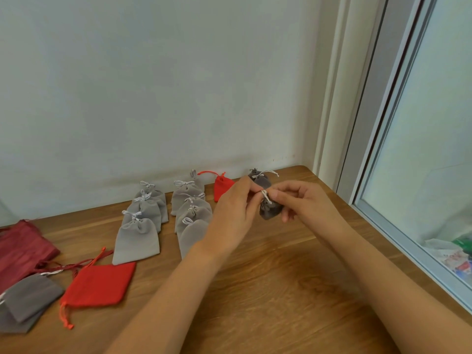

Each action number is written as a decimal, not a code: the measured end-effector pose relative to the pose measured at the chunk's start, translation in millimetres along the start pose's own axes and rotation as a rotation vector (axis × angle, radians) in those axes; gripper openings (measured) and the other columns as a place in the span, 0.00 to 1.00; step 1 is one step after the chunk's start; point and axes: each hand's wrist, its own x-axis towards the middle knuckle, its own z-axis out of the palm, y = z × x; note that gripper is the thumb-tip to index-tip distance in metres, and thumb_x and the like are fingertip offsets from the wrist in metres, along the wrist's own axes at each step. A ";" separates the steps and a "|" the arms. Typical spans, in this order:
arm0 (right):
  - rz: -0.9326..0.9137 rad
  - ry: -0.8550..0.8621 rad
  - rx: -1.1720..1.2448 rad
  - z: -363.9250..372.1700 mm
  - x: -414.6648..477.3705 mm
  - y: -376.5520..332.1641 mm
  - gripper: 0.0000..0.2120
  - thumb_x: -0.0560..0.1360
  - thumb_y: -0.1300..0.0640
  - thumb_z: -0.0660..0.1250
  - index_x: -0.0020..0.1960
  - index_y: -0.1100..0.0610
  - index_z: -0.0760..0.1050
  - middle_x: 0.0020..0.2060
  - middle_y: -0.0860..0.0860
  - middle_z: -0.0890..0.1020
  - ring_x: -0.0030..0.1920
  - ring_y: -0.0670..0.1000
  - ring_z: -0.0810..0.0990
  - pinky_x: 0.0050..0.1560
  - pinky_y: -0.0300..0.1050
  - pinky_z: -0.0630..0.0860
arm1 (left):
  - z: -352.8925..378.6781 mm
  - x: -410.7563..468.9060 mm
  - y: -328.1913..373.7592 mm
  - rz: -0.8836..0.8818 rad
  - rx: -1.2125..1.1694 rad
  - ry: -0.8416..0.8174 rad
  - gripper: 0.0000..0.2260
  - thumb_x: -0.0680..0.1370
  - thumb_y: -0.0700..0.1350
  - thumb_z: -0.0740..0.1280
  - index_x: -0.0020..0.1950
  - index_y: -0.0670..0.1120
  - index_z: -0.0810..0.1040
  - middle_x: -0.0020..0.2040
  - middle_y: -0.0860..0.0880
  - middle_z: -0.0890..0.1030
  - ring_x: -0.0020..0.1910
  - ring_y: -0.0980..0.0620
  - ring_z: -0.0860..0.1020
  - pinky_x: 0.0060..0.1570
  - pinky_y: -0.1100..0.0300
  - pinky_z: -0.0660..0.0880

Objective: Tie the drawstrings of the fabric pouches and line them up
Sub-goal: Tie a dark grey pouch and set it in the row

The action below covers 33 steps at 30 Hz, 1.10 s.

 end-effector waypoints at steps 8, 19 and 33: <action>0.068 0.032 0.043 -0.9 -0.6 0.6 0.06 0.71 0.62 0.73 0.48 0.59 0.84 0.32 0.52 0.84 0.23 0.44 0.71 0.27 0.34 0.70 | -0.7 1.3 -1.2 0.021 -0.013 0.058 0.03 0.75 0.41 0.71 0.47 0.43 0.82 0.42 0.53 0.83 0.44 0.58 0.79 0.44 0.61 0.75; -0.046 0.198 -0.115 5.6 0.3 5.7 0.05 0.74 0.66 0.66 0.40 0.59 0.74 0.31 0.52 0.79 0.28 0.48 0.76 0.32 0.40 0.75 | 9.4 1.9 6.2 0.033 -0.101 0.056 0.10 0.76 0.40 0.70 0.55 0.45 0.84 0.49 0.54 0.84 0.49 0.60 0.80 0.50 0.67 0.75; -0.137 0.150 -0.656 -16.3 5.6 7.5 0.08 0.78 0.61 0.66 0.51 0.51 0.81 0.36 0.42 0.81 0.38 0.40 0.80 0.43 0.29 0.74 | -7.4 6.2 -5.2 -0.201 0.064 -0.059 0.07 0.74 0.49 0.72 0.45 0.46 0.81 0.37 0.53 0.80 0.36 0.56 0.75 0.41 0.58 0.73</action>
